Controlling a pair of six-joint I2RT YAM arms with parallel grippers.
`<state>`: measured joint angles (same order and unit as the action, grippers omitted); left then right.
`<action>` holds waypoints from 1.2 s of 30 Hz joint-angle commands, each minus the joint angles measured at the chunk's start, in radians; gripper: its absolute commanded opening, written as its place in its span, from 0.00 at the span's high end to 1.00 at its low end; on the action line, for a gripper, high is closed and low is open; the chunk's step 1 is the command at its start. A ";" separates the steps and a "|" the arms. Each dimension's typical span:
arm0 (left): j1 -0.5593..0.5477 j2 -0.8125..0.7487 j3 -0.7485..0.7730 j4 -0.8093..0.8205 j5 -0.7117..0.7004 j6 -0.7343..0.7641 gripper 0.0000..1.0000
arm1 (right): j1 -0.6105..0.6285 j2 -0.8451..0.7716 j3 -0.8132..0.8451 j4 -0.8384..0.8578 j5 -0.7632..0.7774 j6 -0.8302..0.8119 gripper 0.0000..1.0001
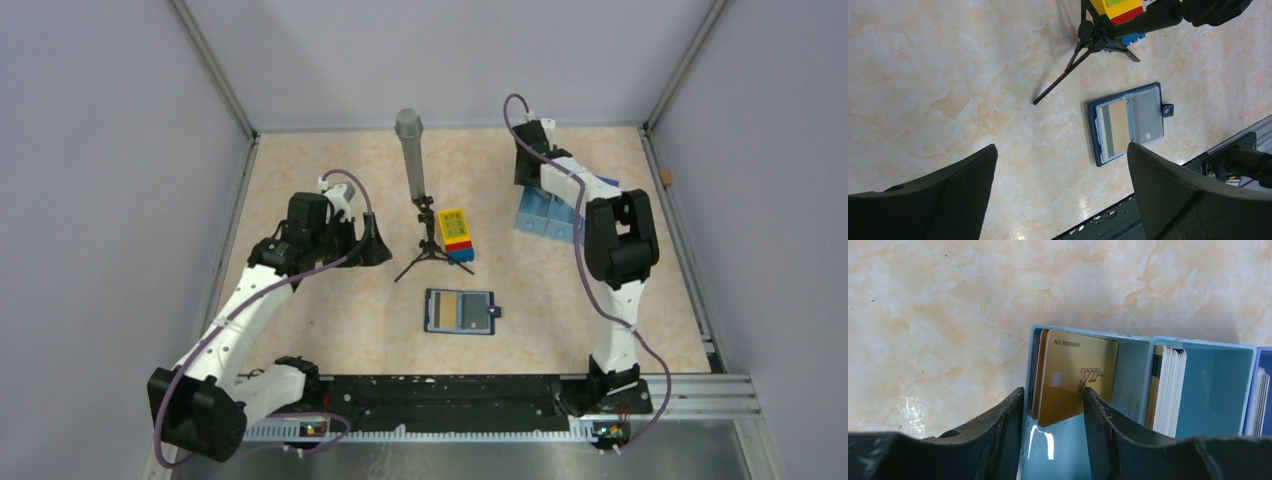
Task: Put the credit cards into the card holder
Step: Pick up the credit card from the storage box.
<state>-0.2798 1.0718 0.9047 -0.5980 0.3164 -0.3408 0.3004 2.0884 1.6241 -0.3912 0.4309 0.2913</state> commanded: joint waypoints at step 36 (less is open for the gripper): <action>0.007 0.028 -0.017 0.044 0.079 0.006 0.01 | 0.064 -0.057 0.095 0.027 0.092 -0.040 0.76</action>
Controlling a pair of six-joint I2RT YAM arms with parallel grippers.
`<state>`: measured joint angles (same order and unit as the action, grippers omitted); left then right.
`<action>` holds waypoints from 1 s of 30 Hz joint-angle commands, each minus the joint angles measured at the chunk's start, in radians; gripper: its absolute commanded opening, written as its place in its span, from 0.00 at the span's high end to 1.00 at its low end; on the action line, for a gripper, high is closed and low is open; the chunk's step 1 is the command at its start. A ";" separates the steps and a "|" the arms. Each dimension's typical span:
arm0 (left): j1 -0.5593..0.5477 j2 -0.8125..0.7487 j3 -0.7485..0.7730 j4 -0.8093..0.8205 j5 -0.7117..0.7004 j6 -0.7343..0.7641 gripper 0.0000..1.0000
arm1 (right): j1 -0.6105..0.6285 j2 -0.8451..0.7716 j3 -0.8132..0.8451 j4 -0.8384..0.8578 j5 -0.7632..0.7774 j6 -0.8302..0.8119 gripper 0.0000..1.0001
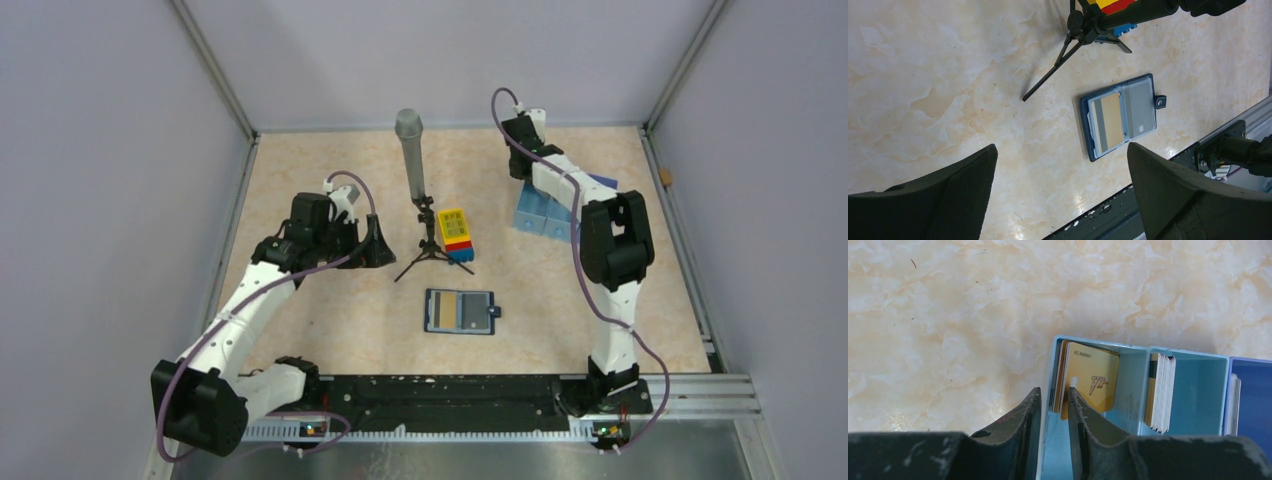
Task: Put the credit cards into the card holder
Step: Pick up the credit card from the storage box.
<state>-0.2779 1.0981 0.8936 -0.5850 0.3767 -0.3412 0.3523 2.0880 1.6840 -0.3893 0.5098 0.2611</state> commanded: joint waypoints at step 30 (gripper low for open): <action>0.005 0.009 -0.005 0.028 0.031 0.011 0.01 | 0.018 -0.082 0.041 -0.016 0.055 0.000 1.00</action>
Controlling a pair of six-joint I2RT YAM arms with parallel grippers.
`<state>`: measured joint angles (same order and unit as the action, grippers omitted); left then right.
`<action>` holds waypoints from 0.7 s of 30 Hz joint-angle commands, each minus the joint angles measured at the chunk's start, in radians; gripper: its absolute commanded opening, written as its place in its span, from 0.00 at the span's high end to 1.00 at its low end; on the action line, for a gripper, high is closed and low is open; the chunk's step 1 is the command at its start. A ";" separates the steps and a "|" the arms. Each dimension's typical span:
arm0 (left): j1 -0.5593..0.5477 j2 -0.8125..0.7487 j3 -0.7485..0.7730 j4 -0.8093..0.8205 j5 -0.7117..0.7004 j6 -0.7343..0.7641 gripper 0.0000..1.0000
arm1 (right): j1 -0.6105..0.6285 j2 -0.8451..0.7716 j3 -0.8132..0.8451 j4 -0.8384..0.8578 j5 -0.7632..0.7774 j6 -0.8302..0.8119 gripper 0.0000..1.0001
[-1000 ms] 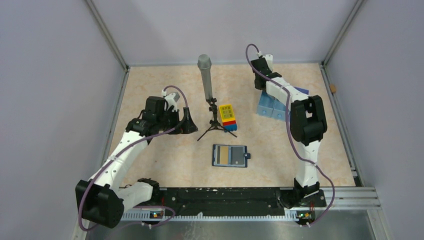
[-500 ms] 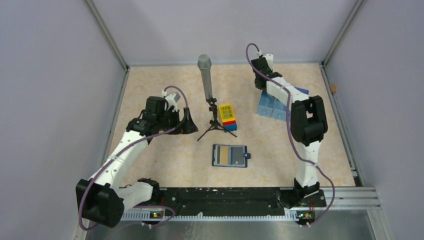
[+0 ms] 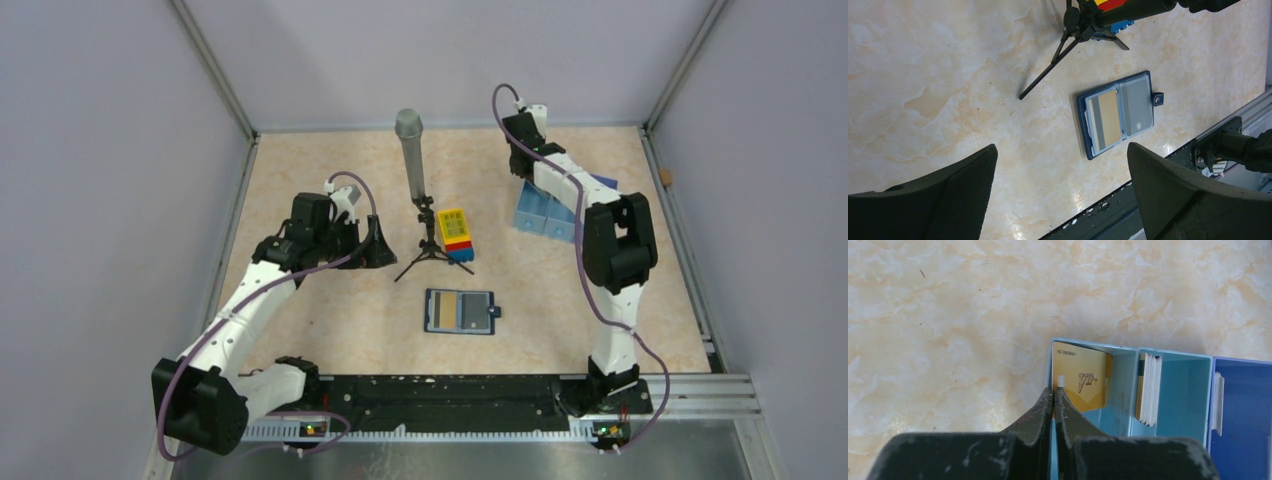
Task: Put the credit cards into the card holder
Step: Pick up the credit card from the storage box.
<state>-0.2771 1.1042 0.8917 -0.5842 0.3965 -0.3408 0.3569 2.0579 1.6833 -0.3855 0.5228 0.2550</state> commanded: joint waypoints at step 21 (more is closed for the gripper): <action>0.004 -0.006 -0.011 0.030 0.013 0.010 0.01 | 0.003 -0.090 -0.076 -0.084 0.216 -0.003 1.00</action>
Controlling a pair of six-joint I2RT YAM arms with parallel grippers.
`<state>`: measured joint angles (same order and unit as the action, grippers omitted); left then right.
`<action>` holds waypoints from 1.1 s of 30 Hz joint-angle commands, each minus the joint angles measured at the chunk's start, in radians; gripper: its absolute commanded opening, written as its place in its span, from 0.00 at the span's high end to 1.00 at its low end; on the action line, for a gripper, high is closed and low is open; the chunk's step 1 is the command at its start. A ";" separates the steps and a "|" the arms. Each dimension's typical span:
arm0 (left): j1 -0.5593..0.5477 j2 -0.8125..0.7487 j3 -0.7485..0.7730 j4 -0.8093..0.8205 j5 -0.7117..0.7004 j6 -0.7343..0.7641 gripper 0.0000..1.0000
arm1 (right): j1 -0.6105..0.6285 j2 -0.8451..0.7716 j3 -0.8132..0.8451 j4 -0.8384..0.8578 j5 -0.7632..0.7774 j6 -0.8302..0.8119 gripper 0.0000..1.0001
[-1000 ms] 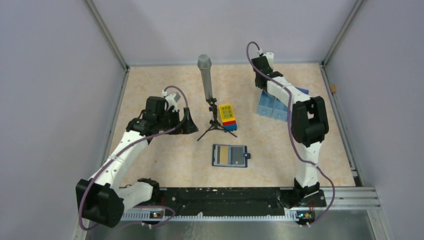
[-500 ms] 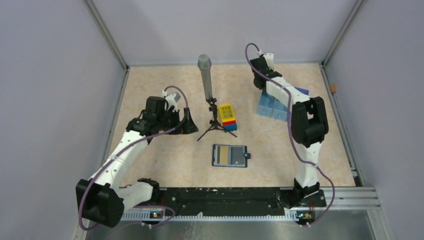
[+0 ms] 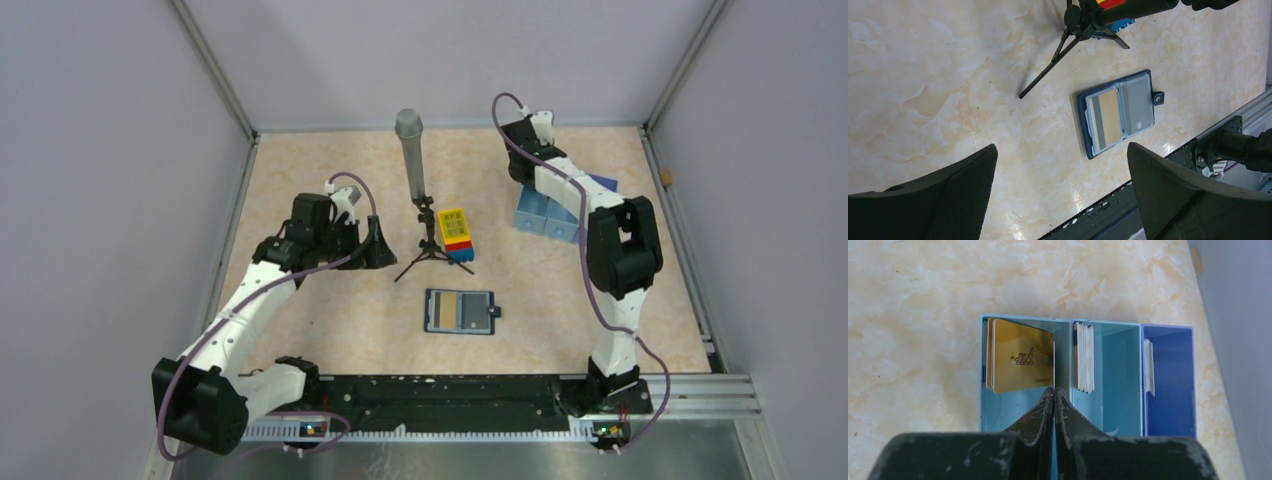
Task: Put the credit cards into the card holder
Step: Pick up the credit card from the storage box.
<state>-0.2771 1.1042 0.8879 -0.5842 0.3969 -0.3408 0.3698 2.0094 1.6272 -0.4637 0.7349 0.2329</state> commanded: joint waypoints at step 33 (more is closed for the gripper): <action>0.004 -0.004 -0.006 0.026 0.002 0.017 0.01 | -0.032 0.018 -0.011 0.019 0.018 0.004 1.00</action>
<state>-0.2771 1.1042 0.8806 -0.5838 0.3996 -0.3408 0.3500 2.0426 1.5978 -0.4377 0.7570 0.2474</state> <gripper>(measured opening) 0.986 0.004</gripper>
